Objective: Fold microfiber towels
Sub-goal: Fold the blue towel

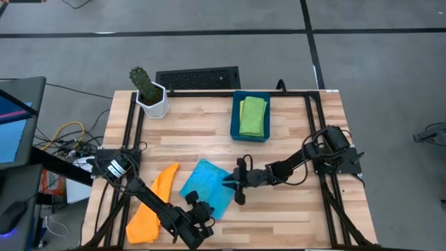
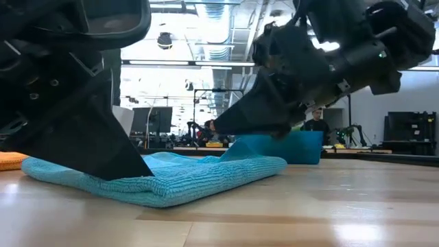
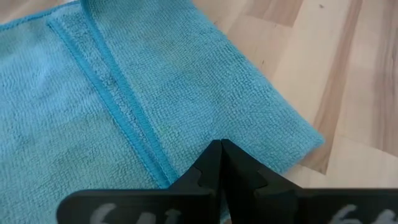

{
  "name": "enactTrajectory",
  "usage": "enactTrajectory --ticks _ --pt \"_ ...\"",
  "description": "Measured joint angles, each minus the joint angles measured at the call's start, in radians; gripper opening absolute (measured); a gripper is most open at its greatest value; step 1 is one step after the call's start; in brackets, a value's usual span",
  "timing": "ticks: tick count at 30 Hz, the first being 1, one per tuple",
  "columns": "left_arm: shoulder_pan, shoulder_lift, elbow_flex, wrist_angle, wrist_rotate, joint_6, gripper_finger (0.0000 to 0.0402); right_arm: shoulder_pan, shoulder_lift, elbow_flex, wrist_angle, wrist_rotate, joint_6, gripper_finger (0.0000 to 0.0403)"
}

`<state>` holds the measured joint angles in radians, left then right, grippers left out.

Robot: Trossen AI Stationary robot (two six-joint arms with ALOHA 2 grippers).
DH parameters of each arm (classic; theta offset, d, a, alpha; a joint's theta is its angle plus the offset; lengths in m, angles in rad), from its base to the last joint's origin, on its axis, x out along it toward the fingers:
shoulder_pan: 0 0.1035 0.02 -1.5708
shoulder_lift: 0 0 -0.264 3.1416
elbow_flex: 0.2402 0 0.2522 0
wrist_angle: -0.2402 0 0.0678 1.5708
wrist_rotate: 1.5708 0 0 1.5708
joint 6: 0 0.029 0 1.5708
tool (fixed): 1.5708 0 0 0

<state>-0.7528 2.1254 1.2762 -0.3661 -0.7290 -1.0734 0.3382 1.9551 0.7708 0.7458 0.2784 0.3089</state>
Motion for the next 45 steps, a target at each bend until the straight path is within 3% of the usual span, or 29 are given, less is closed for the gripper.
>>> enactTrajectory --ticks 12,18,22,26,33,38,45 --pt "0.000 0.000 -0.001 0.001 0.014 -0.022 0.0000 -0.071 0.179 0.023 0.059 0.014 0.034 0.0116" --pt "0.000 0.001 -0.001 0.012 0.016 -0.008 0.0000 -0.075 0.111 0.011 0.046 0.001 0.036 0.0116" --pt "0.000 0.002 -0.002 0.015 0.014 -0.017 0.0000 -0.016 -0.011 0.017 0.079 0.008 0.018 0.0116" --pt "0.000 0.003 -0.002 0.018 0.004 -0.020 0.0000 0.085 -0.026 0.018 0.063 0.030 -0.002 0.0116" --pt "-0.001 0.004 -0.003 0.025 -0.009 -0.021 0.0000 0.204 0.113 0.077 0.071 0.161 0.016 0.0116" --pt "0.000 0.001 -0.003 0.026 -0.008 -0.015 0.0000 0.213 0.235 0.110 0.081 0.166 0.132 0.0116" --pt "0.007 -0.065 -0.005 0.013 0.017 -0.008 0.0000 0.214 0.212 0.109 0.071 0.158 0.173 0.0116"
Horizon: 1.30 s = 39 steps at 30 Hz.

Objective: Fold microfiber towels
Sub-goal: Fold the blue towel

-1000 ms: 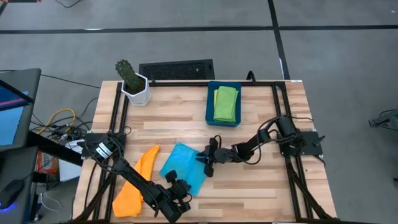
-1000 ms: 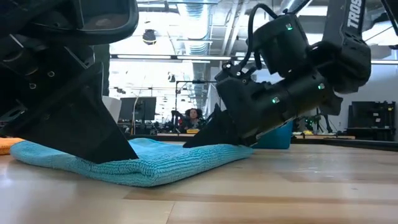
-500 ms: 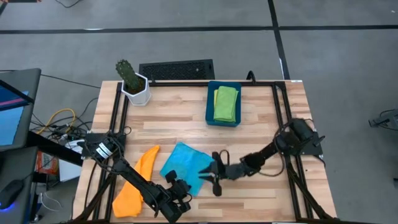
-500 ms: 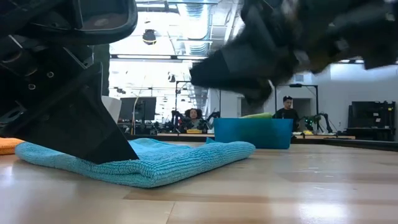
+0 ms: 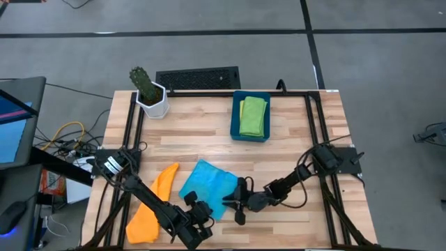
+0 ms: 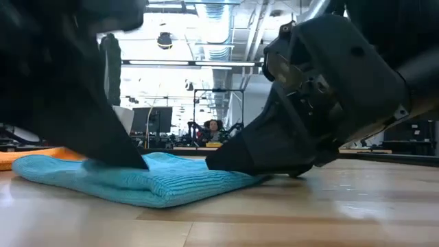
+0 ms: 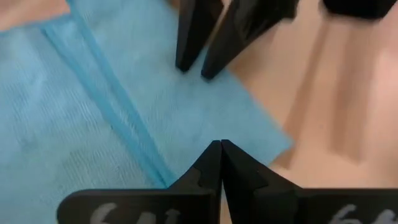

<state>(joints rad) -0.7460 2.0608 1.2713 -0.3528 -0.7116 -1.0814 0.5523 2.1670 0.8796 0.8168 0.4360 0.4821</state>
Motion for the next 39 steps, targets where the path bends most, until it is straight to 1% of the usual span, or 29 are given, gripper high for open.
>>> enactTrajectory --ticks 6,8,10,11,13,15,16,18,21,24,27,29,33,36,39 --pt "0.004 -0.134 0.000 0.000 -0.059 0.067 0.0000 -0.008 -0.103 0.000 0.011 -0.003 -0.071 0.0116" --pt "0.002 -0.180 0.003 -0.006 -0.081 0.104 0.0000 -0.005 -0.114 0.015 0.002 -0.004 -0.108 0.0116" --pt "-0.008 -0.203 0.004 -0.061 -0.103 0.105 0.0000 0.009 -0.114 0.042 -0.004 -0.020 -0.166 0.0116" --pt "-0.014 -0.203 0.004 -0.101 -0.105 0.082 0.0000 0.018 -0.114 0.061 -0.018 -0.027 -0.194 0.0116" --pt "-0.029 -0.192 0.001 -0.197 -0.105 -0.007 0.0000 0.030 -0.115 0.098 -0.102 -0.031 -0.225 0.0116" --pt "-0.048 -0.174 0.001 -0.275 -0.115 -0.131 0.0000 0.032 -0.115 0.123 -0.194 -0.028 -0.238 0.0116" --pt "-0.058 -0.162 0.001 -0.319 -0.127 -0.197 0.0000 0.028 -0.114 0.132 -0.212 -0.024 -0.244 0.0116" --pt "-0.083 -0.154 0.000 -0.392 -0.148 -0.320 0.0000 0.021 -0.107 0.142 -0.204 -0.022 -0.250 0.0116" --pt "-0.109 -0.150 0.001 -0.456 -0.175 -0.430 0.0000 0.013 -0.064 0.146 -0.183 -0.040 -0.244 0.0116" --pt "-0.126 -0.149 0.001 -0.488 -0.182 -0.474 0.0000 0.014 0.006 0.182 -0.158 -0.071 -0.203 0.0116" --pt "-0.133 -0.149 0.001 -0.499 -0.177 -0.500 0.0000 0.015 0.065 0.223 -0.187 -0.071 -0.183 0.0116" --pt "-0.135 -0.149 0.001 -0.499 -0.178 -0.519 0.0000 0.015 0.076 0.229 -0.230 -0.067 -0.157 0.0116" --pt "-0.145 -0.149 0.001 -0.503 -0.175 -0.576 0.0005 0.011 0.057 0.241 -0.298 -0.075 -0.124 0.0116" --pt "-0.148 -0.149 0.000 -0.505 -0.165 -0.591 0.0014 0.011 0.030 0.235 -0.314 -0.075 -0.170 0.0116" --pt "-0.148 -0.149 -0.021 -0.506 -0.139 -0.634 0.0028 0.011 -0.031 0.235 -0.296 -0.074 -0.216 0.0116"
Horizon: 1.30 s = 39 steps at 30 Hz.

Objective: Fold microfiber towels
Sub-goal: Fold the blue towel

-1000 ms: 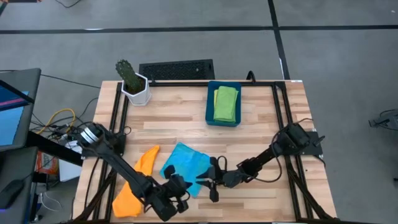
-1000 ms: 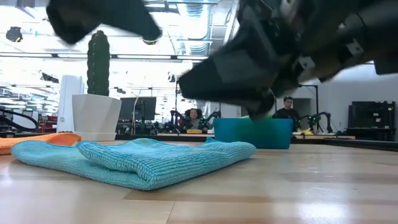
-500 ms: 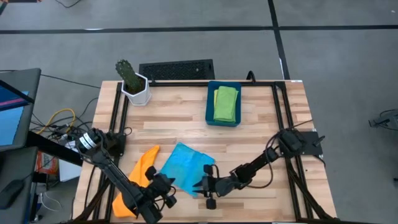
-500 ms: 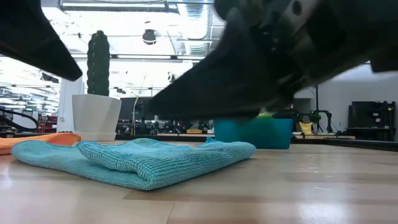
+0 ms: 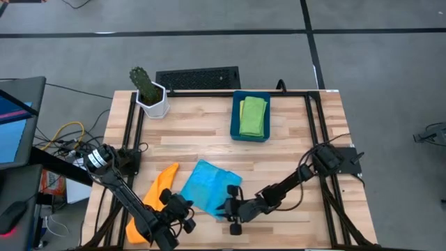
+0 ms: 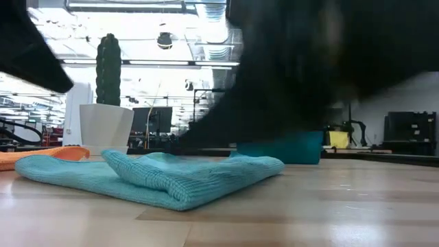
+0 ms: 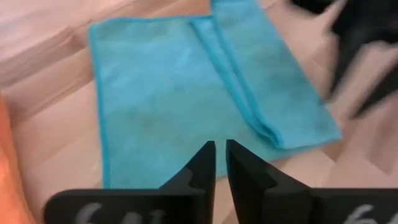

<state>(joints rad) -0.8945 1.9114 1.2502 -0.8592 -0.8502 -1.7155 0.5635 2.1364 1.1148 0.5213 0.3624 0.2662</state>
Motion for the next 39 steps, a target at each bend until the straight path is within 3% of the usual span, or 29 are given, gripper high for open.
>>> enactTrajectory --ticks 5,13,28,32,36,39 --pt "-0.018 0.000 -0.056 0.003 -0.021 -0.179 0.0051 0.000 -0.026 0.001 0.070 0.004 -0.071 0.0116" --pt "-0.057 0.000 -0.127 0.023 -0.014 -0.331 0.0059 -0.041 0.098 0.068 0.088 -0.002 -0.091 0.0116" --pt "-0.059 0.000 -0.135 0.017 0.011 -0.342 0.0058 -0.099 0.144 0.137 -0.051 -0.066 -0.083 0.0116" --pt "-0.059 0.000 -0.135 -0.011 0.026 -0.348 0.0058 -0.100 0.110 0.135 -0.043 -0.066 -0.083 0.0116" --pt "-0.064 0.000 -0.135 -0.127 0.030 -0.483 0.0058 -0.099 0.015 0.135 -0.045 -0.066 -0.084 0.0116" --pt "-0.059 0.000 -0.135 -0.153 0.053 -0.497 0.0058 -0.091 -0.068 0.136 -0.062 -0.062 -0.103 0.0116"
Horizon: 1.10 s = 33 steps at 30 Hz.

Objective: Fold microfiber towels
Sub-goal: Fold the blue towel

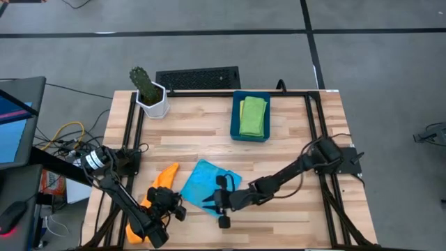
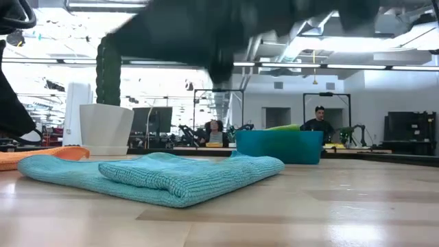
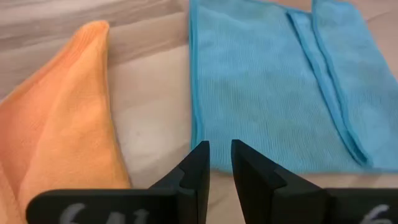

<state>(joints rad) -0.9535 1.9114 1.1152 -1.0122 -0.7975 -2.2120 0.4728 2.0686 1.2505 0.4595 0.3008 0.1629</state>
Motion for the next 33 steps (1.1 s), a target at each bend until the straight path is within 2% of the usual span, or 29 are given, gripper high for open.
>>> enactTrajectory --ticks 5,10,16,19,25,33 --pt "0.025 0.004 -0.050 0.038 -0.025 -0.003 0.0058 0.024 -0.133 0.001 -0.103 0.060 -0.015 0.0116" --pt "0.046 0.005 -0.158 0.238 -0.019 0.005 0.0059 0.054 -0.212 0.001 -0.197 0.097 -0.039 0.0116" --pt "0.048 -0.004 -0.254 0.387 -0.025 0.031 0.0069 0.080 -0.221 0.001 -0.193 0.102 -0.057 0.0116" --pt "0.048 -0.004 -0.264 0.421 -0.023 0.108 0.0068 0.086 -0.216 0.000 -0.194 0.124 -0.036 0.0116" --pt "0.067 -0.002 -0.260 0.506 -0.025 0.259 0.0010 0.085 -0.216 0.000 -0.203 0.134 -0.027 0.0116" --pt "0.096 -0.067 -0.248 0.464 0.050 0.252 0.0002 0.098 -0.215 0.000 -0.273 0.148 0.072 0.0116"
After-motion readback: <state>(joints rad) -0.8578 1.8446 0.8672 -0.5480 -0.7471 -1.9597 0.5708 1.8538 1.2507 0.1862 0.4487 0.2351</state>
